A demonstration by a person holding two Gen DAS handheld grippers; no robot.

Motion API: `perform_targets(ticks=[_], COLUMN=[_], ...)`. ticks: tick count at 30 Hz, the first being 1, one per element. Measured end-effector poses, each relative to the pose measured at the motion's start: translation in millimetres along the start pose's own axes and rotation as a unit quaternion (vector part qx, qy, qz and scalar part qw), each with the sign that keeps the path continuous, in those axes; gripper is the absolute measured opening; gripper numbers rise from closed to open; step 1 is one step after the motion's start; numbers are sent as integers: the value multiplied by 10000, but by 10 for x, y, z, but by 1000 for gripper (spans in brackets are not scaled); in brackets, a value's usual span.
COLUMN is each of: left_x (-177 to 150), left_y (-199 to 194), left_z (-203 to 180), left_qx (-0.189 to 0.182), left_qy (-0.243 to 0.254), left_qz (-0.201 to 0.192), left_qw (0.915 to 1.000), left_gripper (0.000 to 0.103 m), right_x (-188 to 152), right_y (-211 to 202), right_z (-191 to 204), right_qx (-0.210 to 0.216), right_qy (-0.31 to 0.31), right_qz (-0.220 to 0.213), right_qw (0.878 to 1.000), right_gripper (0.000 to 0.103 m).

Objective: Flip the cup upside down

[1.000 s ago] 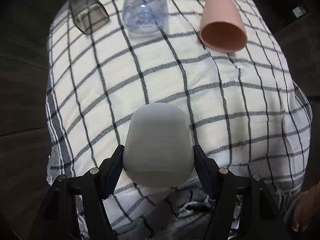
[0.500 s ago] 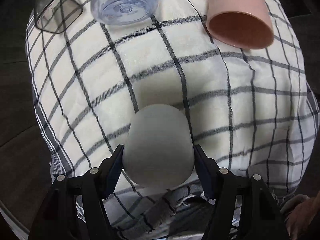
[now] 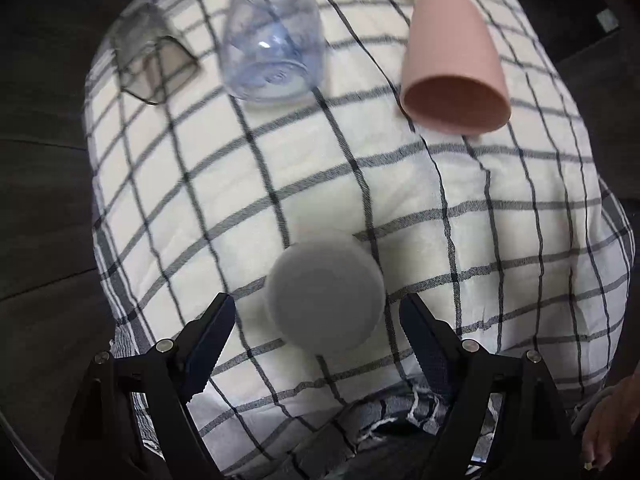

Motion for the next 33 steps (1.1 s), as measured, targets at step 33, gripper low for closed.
perform_targets(ticks=[33], left_x=[-727], left_y=[-991], left_z=[557], left_qx=[73], left_qy=[-1050], left_qz=[-4062], left_qw=[9077], left_gripper=[96], right_x=[-355], right_y=[-641], right_z=[525], right_qx=[-664], right_qy=[-1302], right_qz=[-719], right_qw=[9866], right_gripper=[90])
Point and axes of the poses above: each gripper's, at about its wrist camera, not at the fingertips, and y roughly the way its jaws point, z to its left, x to its top, the point moved 7 cm from there along y, roughly the way its jaws point, and after that the axes turned 7 degrees about -y, right-handed, at the moved point
